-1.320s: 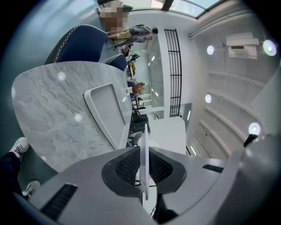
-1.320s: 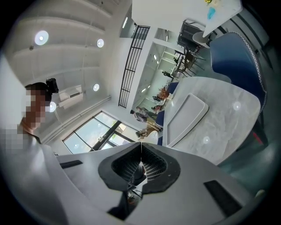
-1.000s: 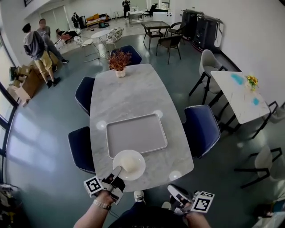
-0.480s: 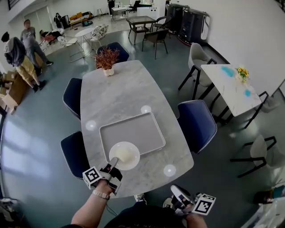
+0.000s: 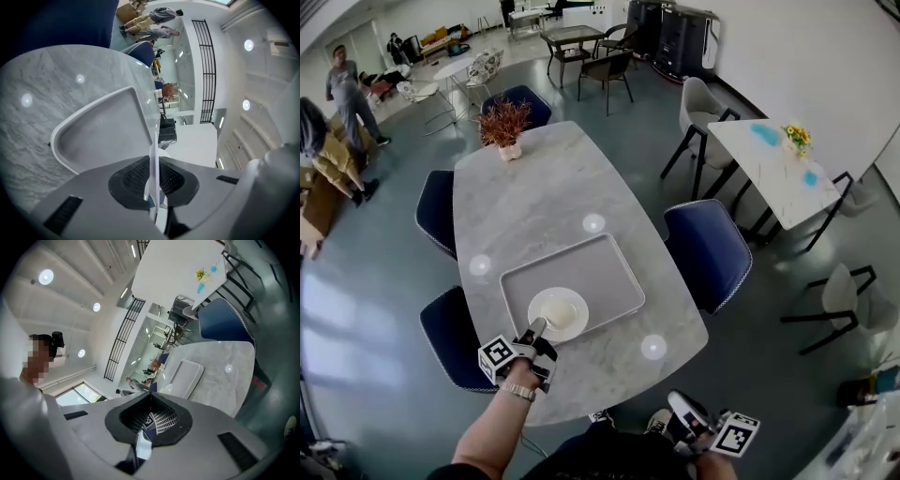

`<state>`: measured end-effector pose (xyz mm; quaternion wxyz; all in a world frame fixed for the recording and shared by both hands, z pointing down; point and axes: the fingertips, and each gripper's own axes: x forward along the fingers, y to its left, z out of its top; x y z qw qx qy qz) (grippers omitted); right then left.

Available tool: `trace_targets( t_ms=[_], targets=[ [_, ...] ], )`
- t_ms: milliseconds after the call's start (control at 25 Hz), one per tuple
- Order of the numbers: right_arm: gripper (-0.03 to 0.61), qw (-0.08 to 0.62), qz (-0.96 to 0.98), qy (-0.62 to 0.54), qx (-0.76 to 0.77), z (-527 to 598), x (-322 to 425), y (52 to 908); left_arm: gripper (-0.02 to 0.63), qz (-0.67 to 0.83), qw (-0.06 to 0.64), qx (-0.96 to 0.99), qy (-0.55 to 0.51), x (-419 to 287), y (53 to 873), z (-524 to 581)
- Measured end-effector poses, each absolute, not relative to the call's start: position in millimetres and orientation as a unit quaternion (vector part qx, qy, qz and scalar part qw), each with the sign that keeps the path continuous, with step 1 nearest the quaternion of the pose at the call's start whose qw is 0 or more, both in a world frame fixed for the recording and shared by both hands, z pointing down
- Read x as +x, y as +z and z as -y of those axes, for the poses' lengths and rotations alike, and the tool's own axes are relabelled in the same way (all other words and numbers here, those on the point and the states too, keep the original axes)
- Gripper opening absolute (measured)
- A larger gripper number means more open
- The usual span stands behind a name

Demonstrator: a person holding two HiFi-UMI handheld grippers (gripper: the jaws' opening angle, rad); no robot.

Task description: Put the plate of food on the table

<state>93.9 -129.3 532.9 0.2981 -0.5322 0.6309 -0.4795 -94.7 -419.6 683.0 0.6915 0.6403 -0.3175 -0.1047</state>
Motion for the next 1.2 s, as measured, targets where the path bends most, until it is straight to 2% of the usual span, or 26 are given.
trace_targets(
  t_ms=[1200],
  targets=[
    [0.011, 0.301, -0.584, -0.49, -0.573, 108, 102, 549, 0.029, 0.371, 0.69, 0.619, -0.061, -61, 742, 493]
  ],
)
